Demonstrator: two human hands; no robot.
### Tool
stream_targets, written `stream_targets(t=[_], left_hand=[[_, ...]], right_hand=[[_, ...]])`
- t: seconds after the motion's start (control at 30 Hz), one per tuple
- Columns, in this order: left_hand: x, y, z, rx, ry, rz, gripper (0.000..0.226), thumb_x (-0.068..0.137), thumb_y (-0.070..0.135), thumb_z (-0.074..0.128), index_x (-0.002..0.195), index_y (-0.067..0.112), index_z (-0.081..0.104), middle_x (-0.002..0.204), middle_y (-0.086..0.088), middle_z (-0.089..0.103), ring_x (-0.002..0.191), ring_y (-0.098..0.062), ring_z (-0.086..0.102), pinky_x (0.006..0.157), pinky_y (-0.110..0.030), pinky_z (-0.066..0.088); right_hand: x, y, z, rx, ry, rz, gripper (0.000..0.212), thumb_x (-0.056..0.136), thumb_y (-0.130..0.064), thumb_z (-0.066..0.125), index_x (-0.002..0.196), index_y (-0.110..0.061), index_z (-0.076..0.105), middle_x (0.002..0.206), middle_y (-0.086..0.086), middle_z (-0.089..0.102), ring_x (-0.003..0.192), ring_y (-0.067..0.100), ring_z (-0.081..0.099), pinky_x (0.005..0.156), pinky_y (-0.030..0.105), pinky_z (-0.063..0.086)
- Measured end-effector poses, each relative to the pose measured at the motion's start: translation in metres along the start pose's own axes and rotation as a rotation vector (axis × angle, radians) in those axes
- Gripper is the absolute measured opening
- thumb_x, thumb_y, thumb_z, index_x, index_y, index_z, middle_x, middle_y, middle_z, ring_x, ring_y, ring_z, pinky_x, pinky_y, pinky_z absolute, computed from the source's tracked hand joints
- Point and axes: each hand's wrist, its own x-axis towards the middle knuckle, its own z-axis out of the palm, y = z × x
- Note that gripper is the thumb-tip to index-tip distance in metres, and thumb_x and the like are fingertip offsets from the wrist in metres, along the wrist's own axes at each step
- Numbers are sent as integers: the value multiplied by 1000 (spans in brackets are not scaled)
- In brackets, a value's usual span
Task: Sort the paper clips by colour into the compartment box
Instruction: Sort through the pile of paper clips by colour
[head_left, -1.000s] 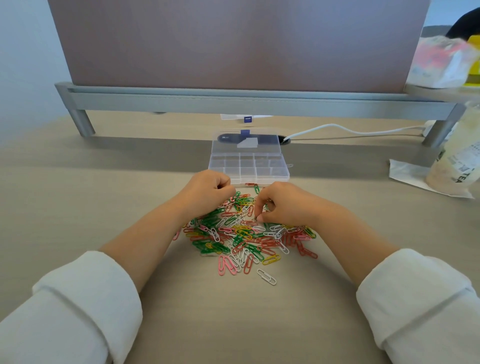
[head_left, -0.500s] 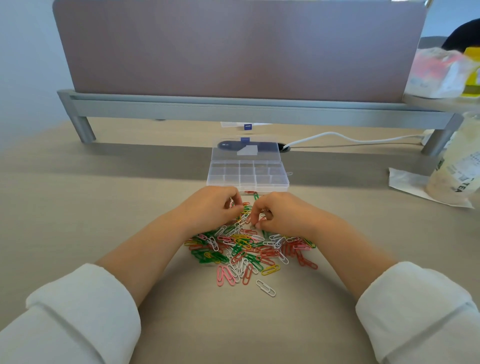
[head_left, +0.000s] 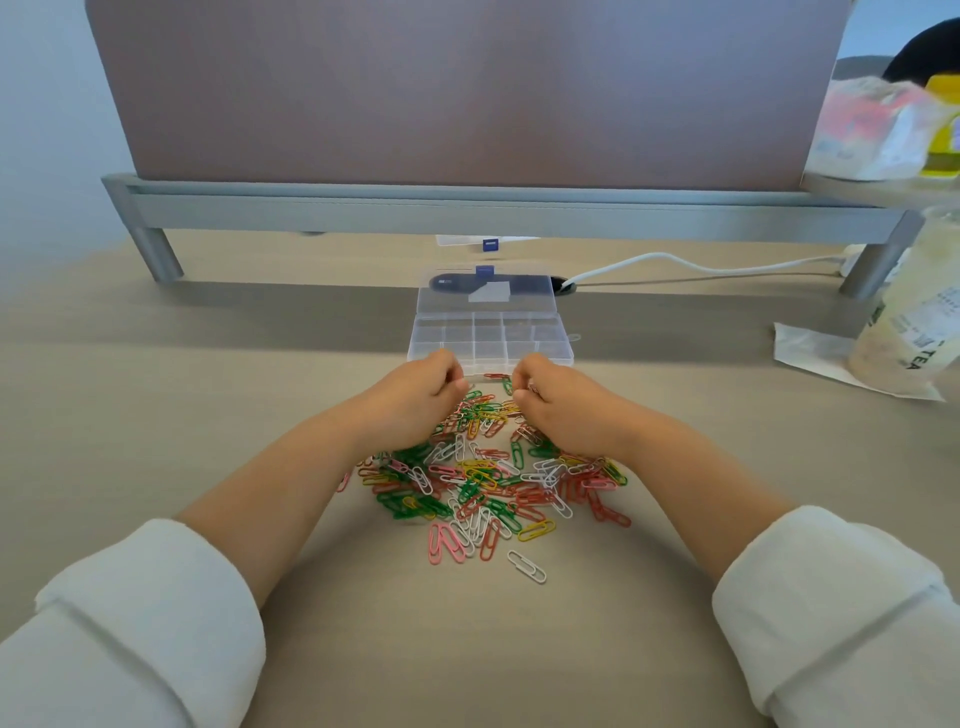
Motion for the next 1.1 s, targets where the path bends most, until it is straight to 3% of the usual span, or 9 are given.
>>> stream_targets(t=[0.13,0.23,0.33,0.47,0.63,0.73,0.83,1.0,1.1], left_hand=[[-3,-5,-6,-101,15,24,16,99,20,32,85,19,40,72,9,60,58,-8,43,55,-24,33],[-4,-12,-10,-130,50,49,10,99,17,33,98,21,42,72,9,63,60,-5,47,57,-21,35],[-5,-20,-13,-150,58,58,25,99,13,31,107,33,42,68,9,59,49,2,45,52,-16,35],[-4,-33,-12,-230,83,12,34,99,9,28,84,29,52,63,4,51,51,-9,39,52,-21,34],[-6,-38,-14,-243,184,-30,32,97,12,29,75,25,47,62,2,43,55,-13,35,53,-26,31],[-12,-41,-13,-158,233,-34,35,97,20,33,64,15,41,60,0,40,57,-13,35,57,-30,29],[-15,-46,-12,48,224,-25,44,99,31,31,61,12,42,58,-2,43,57,-15,39,57,-32,28],[-17,-50,-10,216,189,-19,28,99,26,33,84,19,56,75,5,56,75,-17,51,67,-27,32],[-18,-50,-10,246,177,3,19,94,28,45,105,25,60,64,14,47,63,-7,44,64,-26,32]], right_hand=[[3,-2,2,104,0,3,24,97,-10,32,110,-20,49,68,-9,43,56,6,39,44,12,31],[5,-2,3,194,-6,10,23,95,-8,33,96,-18,53,64,-4,45,54,10,38,51,22,32],[10,-5,3,198,-3,-5,25,99,-22,35,80,-20,50,67,-5,45,60,9,39,58,23,33],[17,-15,1,109,-4,-26,45,99,-41,29,60,-18,37,60,-4,37,55,10,35,58,25,31],[37,-29,11,-90,-8,-32,54,98,-39,38,51,-12,32,50,0,29,46,15,28,48,28,24],[42,-28,17,-121,22,-87,43,96,-36,44,71,-6,62,57,-5,48,52,8,41,52,24,33],[38,-23,17,-144,15,-148,18,86,-35,62,91,-20,69,59,-14,41,55,-1,37,53,18,30],[36,-17,17,-230,16,-167,16,80,-35,70,93,-26,72,69,-19,47,67,1,44,66,23,40],[35,-18,19,-271,27,-196,15,83,-34,66,95,-25,71,70,-19,48,67,1,44,65,23,39]])
